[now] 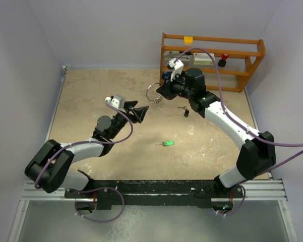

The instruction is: Put the keys on the keyring

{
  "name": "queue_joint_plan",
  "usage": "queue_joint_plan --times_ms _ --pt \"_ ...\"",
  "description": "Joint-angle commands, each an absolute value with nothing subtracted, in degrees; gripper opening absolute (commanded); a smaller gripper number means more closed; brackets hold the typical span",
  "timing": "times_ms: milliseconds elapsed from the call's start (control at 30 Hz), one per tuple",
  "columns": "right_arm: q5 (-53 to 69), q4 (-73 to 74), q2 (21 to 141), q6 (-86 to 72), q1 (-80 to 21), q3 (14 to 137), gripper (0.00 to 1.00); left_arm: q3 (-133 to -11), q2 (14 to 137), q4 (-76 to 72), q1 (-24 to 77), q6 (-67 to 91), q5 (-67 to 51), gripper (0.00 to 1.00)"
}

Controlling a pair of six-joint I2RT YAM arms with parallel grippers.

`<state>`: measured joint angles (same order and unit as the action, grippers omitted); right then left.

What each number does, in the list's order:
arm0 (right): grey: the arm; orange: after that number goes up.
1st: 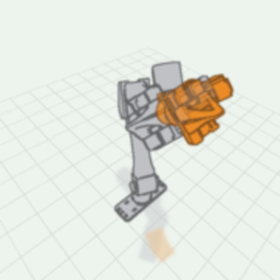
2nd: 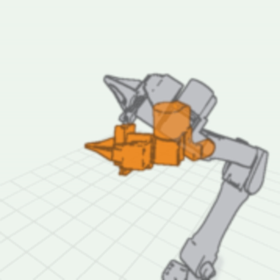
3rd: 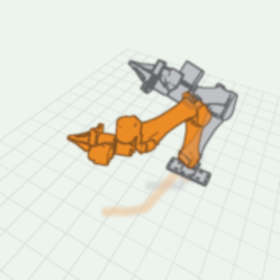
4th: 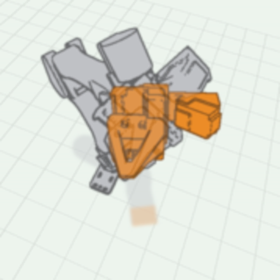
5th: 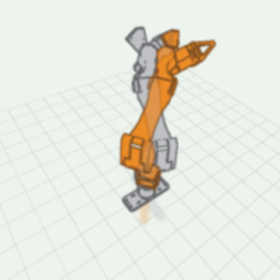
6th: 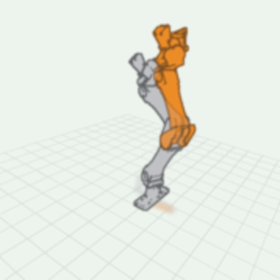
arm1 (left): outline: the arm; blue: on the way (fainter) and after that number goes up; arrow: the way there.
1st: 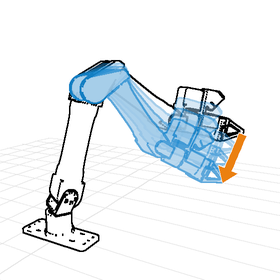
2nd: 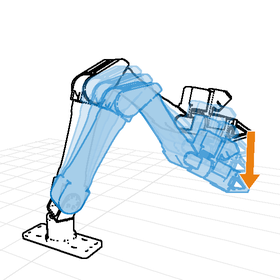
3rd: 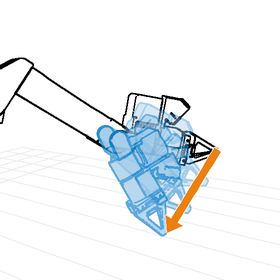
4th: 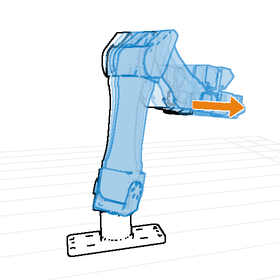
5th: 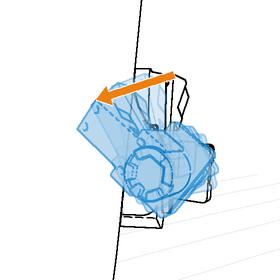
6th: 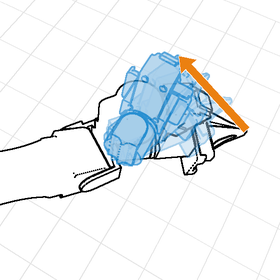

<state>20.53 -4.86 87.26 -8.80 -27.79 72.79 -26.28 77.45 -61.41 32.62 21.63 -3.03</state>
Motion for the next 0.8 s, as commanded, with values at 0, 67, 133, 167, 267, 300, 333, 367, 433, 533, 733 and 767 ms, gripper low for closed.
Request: queue_joint_plan --times_ms 0,67,133,167,267,300,333,367,433,533,733,767 --pt "21.71 -2.90 86.75 -7.85 -27.82 76.30 0.00 -25.84 80.38 -77.20 32.31 22.07 -7.80 0.65" --pt "21.70 -2.12 86.83 -7.60 -27.77 76.67 0.00 -26.07 81.65 -79.30 32.28 21.62 -8.63 0.64" --pt "21.71 -1.71 86.92 -7.42 -27.71 76.85 0.00 -26.60 82.69 -79.79 32.31 21.25 -9.44 0.64" --pt "21.71 -1.54 86.92 -7.44 -27.80 76.86 0.00 -26.89 83.04 -79.80 32.28 21.12 -9.86 0.64" --pt "21.79 -1.18 86.92 -7.30 -27.77 76.90 0.00 -28.05 84.18 -79.28 32.30 20.51 -11.81 0.61" --pt "21.87 -1.08 87.00 -7.25 -27.81 76.96 0.00 -28.37 84.50 -78.82 32.30 20.28 -12.39 0.60" --pt "21.95 -0.98 87.09 -7.26 -27.78 77.05 0.00 -28.77 84.69 -78.38 32.27 20.08 -12.85 0.60" --pt "22.08 -0.89 87.14 -7.28 -27.80 77.12 0.00 -29.08 84.99 -77.99 32.27 19.74 -13.33 0.59" --pt "22.38 -0.67 87.25 -7.27 -27.73 77.36 0.00 -29.62 85.25 -76.99 32.33 18.83 -14.04 0.58" --pt "22.58 -0.28 87.45 -7.23 -27.78 77.68 0.00 -30.16 85.25 -75.47 32.31 17.56 -14.56 0.57" --pt "22.76 -0.35 87.62 -7.31 -27.77 77.74 0.00 -31.71 86.09 -73.36 32.34 16.07 -16.41 0.55" --pt "22.76 -0.35 87.63 -7.33 -27.77 77.73 0.00 -31.87 86.38 -73.31 32.30 16.08 -16.62 0.55"
